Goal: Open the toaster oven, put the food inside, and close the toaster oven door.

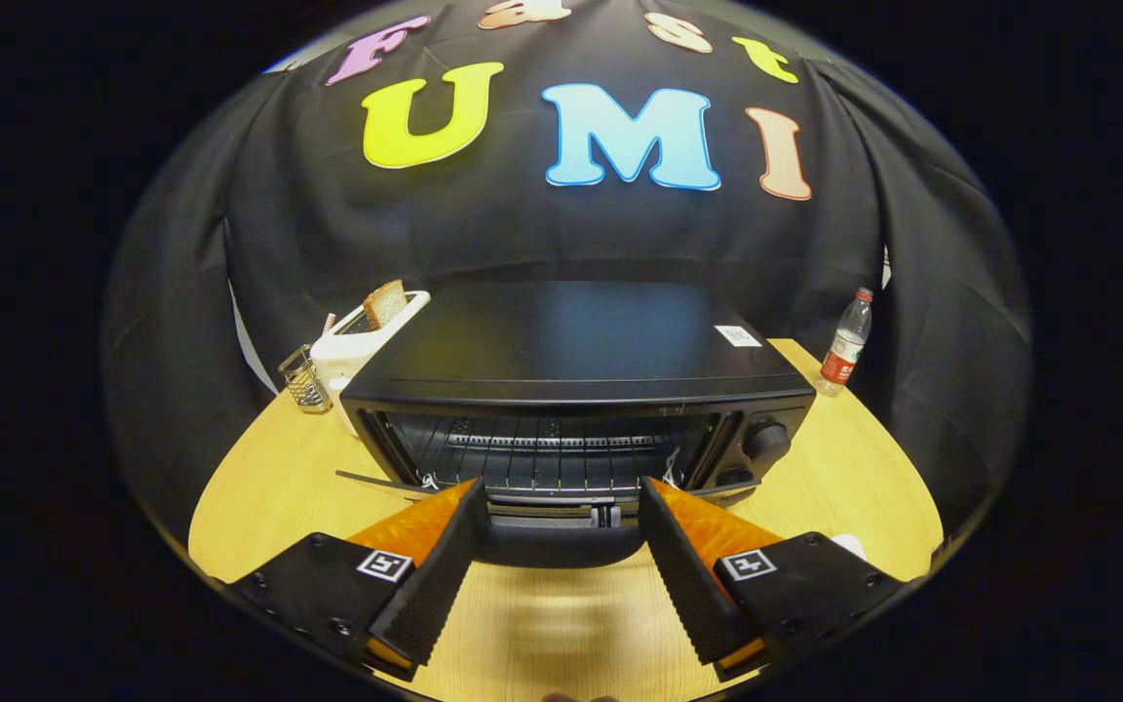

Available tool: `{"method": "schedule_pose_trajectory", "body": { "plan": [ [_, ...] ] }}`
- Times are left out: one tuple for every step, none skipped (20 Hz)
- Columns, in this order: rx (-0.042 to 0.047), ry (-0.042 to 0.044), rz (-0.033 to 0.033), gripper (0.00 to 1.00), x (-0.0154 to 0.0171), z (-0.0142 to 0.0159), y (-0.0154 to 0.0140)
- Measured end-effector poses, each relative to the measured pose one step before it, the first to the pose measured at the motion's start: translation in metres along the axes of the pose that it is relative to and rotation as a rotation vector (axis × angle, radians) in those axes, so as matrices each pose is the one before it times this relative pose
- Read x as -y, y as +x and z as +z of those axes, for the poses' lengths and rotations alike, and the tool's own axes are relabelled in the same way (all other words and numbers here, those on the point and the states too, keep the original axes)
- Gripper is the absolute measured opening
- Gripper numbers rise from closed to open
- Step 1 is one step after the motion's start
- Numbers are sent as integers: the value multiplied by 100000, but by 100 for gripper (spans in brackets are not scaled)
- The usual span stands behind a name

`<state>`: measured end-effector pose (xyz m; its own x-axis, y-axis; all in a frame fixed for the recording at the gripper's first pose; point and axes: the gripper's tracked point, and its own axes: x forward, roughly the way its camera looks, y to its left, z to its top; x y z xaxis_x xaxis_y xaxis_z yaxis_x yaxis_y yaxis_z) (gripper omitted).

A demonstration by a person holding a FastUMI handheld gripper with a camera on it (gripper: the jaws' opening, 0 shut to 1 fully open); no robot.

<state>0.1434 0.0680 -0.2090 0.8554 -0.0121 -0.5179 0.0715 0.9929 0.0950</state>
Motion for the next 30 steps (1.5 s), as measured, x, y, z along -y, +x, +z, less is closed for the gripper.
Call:
{"method": "schedule_pose_trajectory", "body": {
  "plan": [
    [-1151, 126, 60, 99, -74, -369, -322],
    [-73, 536, 22, 99, -6, -301, -258],
    [-1339, 156, 40, 99, 28, -703, -199],
    [-484, 155, -62, 99, 1, -489, -261],
    [-1359, 196, 25, 99, 36, -549, -198],
    [-620, 273, -64, 99, -22, -590, -148],
    [-1371, -5, 26, 99, 6, -557, -164],
    [-1243, -47, -58, 99, -4, -656, -140],
    [-1733, -138, 22, 99, -51, -987, -152],
    [-2098, -59, 37, 99, 46, -1066, -30],
    [-2730, 25, 56, 99, 12, -1127, -17],
    [-3383, -16, 29, 99, 80, -1390, 241],
    [-3529, 933, 493, 99, 55, -1209, 334],
    [-3276, 1670, 1245, 98, -75, -1018, 421],
    [-2264, 1136, 314, 98, 170, -662, 289],
    [-1476, -84, -452, 98, 319, -589, 139],
    [-1129, -1117, 31, 98, 178, -376, -9],
    [-604, -1956, 282, 98, 42, -454, -141],
    [-258, -2436, -100, 98, 303, -215, -296],
    [-38, -2380, 270, 98, 374, -84, -602],
    [364, -1927, 421, 98, 365, 4, -449],
    [1084, -1554, 180, 98, 530, 156, -788],
    [743, -1666, -26, 98, 723, -126, -776],
    [-95, -1689, 35, 99, 824, -130, -843],
    [-209, -1855, 521, 99, 793, -300, -782],
    [-630, -1851, 1333, 99, 809, -326, -704],
    [-441, -1392, 183, 99, 943, -342, -1016],
    [767, -1131, -1997, 99, 1589, -132, -858],
    [819, -352, -2517, 99, 1556, -210, -972],
    [-244, 686, -1215, 99, 1328, -163, -811]
  ]
}}
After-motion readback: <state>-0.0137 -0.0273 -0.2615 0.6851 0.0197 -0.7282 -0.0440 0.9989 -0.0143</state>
